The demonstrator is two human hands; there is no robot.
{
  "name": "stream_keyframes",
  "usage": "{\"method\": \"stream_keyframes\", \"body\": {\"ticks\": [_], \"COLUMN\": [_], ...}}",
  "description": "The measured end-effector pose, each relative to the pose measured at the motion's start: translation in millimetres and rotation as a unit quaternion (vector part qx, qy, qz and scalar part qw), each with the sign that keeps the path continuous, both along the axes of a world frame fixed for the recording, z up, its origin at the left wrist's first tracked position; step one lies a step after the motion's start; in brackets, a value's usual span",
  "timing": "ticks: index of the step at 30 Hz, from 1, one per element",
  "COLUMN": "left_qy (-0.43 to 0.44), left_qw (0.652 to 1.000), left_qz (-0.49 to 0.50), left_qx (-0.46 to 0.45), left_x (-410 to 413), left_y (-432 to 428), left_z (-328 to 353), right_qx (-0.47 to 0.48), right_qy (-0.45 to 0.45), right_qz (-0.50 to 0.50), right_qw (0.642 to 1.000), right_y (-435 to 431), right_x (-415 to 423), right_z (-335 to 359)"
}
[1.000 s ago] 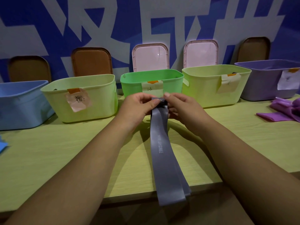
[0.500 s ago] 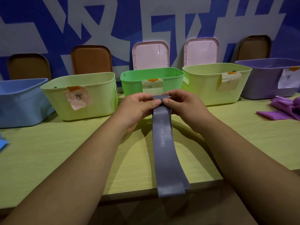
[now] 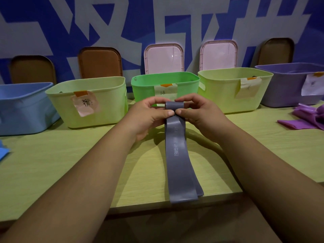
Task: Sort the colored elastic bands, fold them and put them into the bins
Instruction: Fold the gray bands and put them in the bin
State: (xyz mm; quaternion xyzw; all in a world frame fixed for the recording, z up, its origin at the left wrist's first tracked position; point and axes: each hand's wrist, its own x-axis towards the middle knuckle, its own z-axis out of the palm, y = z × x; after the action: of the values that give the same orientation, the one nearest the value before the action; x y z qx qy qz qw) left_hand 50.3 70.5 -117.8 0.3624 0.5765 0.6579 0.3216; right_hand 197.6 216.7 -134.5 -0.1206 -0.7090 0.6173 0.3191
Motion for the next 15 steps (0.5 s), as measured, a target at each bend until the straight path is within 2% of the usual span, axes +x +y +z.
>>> {"method": "stream_keyframes", "body": {"ticks": [5, 9, 12, 15], "left_qy": [-0.030, -0.014, 0.033, 0.014], "left_qw": [0.999, 0.998, 0.996, 0.997], "left_qz": [-0.019, -0.019, 0.002, -0.018], "left_qx": [-0.039, -0.052, -0.082, -0.072], "left_x": [-1.2, 0.6, -0.1, 0.3], "left_y": [1.5, -0.7, -1.0, -1.7], "left_z": [-2.7, -2.4, -3.9, -1.3], "right_qx": [0.012, 0.014, 0.011, 0.007], "right_qy": [-0.011, -0.019, -0.015, -0.011], "right_qz": [-0.014, -0.019, -0.025, -0.028], "right_qw": [1.000, 1.000, 1.000, 1.000], "right_y": [-4.5, -5.6, -5.4, -4.1], "right_x": [3.6, 3.5, 2.7, 3.1], "right_z": [1.6, 1.1, 0.0, -0.3]}}
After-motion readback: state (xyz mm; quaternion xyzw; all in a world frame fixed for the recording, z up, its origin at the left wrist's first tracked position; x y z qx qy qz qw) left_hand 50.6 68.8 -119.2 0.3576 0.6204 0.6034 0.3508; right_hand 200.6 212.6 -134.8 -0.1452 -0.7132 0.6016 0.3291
